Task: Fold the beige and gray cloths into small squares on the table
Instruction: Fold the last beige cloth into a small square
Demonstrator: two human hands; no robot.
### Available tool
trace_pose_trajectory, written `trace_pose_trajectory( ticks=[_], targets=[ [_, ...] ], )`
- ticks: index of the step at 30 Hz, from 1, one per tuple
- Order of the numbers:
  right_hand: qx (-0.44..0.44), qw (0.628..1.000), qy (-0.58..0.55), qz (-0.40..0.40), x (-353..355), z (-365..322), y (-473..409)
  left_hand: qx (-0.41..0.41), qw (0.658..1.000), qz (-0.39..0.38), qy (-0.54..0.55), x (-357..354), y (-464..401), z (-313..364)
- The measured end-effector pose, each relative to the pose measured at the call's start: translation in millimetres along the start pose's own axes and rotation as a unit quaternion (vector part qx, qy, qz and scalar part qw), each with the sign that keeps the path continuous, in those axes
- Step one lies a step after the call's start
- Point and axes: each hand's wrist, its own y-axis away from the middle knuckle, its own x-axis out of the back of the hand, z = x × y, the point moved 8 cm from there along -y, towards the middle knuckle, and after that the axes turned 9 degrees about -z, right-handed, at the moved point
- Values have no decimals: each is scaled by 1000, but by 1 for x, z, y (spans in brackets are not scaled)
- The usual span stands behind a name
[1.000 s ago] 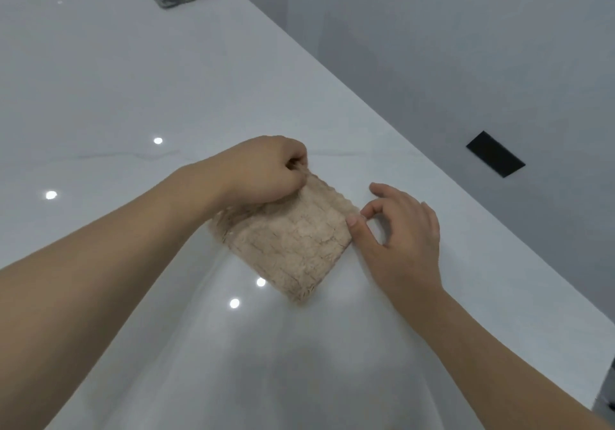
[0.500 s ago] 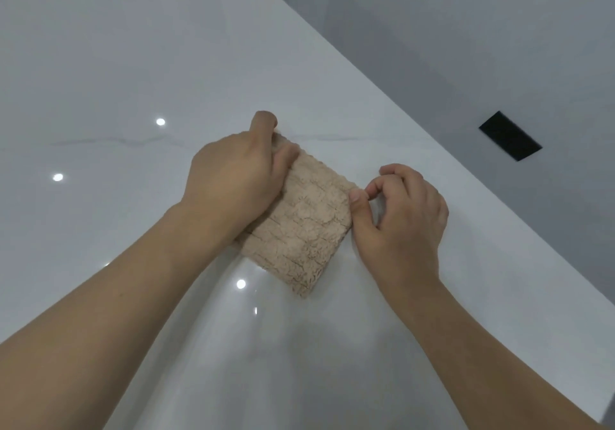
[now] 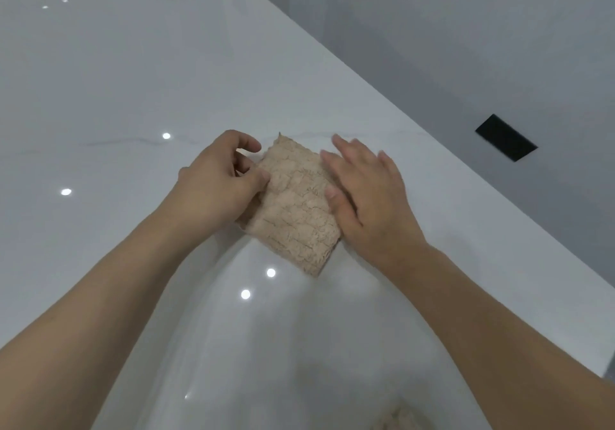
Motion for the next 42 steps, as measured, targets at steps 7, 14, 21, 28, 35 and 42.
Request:
trace_pose_trajectory(
  ticks=[7, 14, 21, 28, 35, 42],
  targets=[
    [69, 979, 89, -168, -38, -12, -35, -27, 1000, 9, 9, 6, 10, 5],
    [62, 978, 118, -161, -39, -13, -36, -44, 998, 50, 13, 12, 11, 9],
    [55, 978, 113, -167, -38, -12, -37, 25, 992, -25, 117, 14, 6, -11],
    [50, 977, 115, -173, -38, -13, -38, 50, 993, -90, 54, 9, 3, -26],
    [52, 978, 114, -166, -37, -13, -38, 46, 994, -82, 47, 5, 1, -28],
    [51, 979, 110, -163, -37, -12, -38, 46, 994, -60, 76, 3, 4, -34]
  ],
)
